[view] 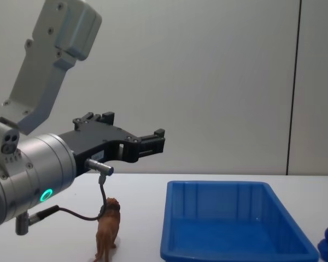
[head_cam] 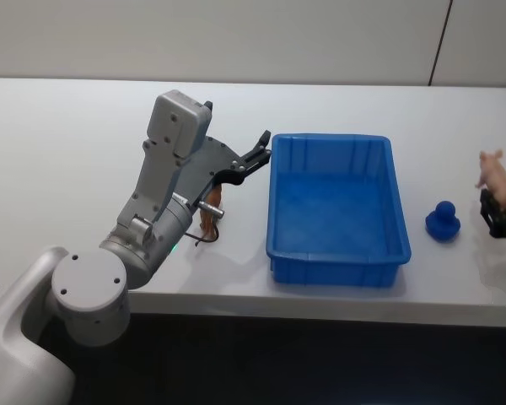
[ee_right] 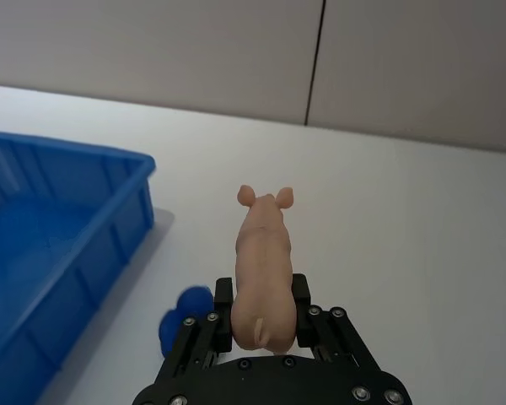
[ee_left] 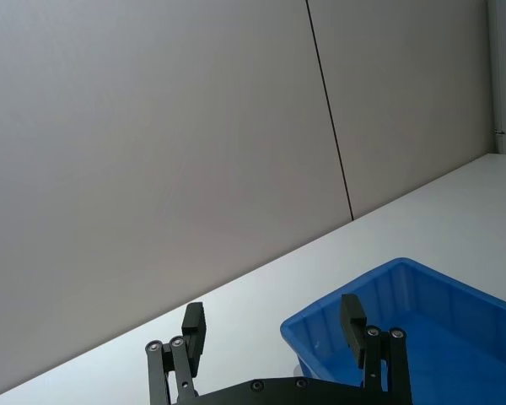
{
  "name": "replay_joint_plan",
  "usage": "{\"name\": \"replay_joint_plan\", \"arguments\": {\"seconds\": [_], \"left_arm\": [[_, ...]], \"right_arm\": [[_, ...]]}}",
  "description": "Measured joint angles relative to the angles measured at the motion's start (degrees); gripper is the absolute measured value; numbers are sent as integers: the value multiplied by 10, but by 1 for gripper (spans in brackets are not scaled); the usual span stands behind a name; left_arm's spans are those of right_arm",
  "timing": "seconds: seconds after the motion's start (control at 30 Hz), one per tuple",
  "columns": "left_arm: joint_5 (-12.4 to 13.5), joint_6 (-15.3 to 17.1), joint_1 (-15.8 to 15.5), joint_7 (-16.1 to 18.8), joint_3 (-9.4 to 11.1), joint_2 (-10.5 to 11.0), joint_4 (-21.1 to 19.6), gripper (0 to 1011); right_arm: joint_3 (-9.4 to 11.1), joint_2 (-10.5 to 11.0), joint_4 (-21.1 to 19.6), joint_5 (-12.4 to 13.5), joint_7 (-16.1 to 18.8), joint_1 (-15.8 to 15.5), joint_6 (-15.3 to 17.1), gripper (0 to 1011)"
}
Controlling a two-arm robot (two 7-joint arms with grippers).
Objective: Pick up the two dolls from the table and place them into the box.
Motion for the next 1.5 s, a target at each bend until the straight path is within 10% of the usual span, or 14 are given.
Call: {"name": "replay_joint_plan", "arguments": {"seconds": [0.97, 1.5], "left_arm": [[0, 0, 0, 0, 0, 0, 0, 1001], [0, 0, 0, 0, 0, 0, 0, 1001]], "right_arm": [[-56, -50, -7, -77, 162, 81, 16, 384], [-76, -70, 29, -109, 187, 110, 33, 865]]}}
